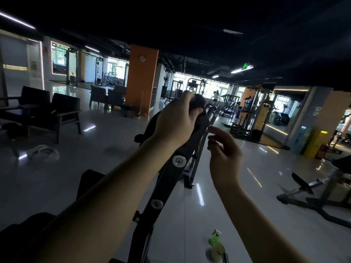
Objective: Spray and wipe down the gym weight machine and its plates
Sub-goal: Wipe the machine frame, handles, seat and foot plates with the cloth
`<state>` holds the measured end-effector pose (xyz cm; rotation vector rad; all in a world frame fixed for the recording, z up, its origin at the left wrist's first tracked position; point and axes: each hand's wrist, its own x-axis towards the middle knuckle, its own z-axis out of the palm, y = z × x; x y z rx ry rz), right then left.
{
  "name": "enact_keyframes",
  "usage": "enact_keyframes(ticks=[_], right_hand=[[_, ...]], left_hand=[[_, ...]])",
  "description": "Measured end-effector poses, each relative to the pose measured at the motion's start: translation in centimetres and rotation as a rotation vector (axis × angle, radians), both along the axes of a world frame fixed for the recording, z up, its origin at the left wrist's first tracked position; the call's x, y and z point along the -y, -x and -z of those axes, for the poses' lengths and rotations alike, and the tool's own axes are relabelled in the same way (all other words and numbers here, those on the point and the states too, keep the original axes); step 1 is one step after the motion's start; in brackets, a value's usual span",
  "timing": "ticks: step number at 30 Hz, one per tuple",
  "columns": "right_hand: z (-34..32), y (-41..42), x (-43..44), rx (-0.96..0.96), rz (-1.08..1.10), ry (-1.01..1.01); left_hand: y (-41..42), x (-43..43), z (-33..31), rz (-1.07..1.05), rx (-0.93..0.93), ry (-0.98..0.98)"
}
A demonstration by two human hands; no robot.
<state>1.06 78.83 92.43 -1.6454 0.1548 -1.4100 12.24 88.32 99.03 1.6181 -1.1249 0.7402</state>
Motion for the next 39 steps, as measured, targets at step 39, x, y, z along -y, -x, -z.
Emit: enact_keyframes(ticks=[39], right_hand=[[10.0, -1.9, 0.4, -0.199, -0.189, -0.205]], left_hand=[[-0.4, -2.9, 20.6, 0.048, -0.376, -0.024]])
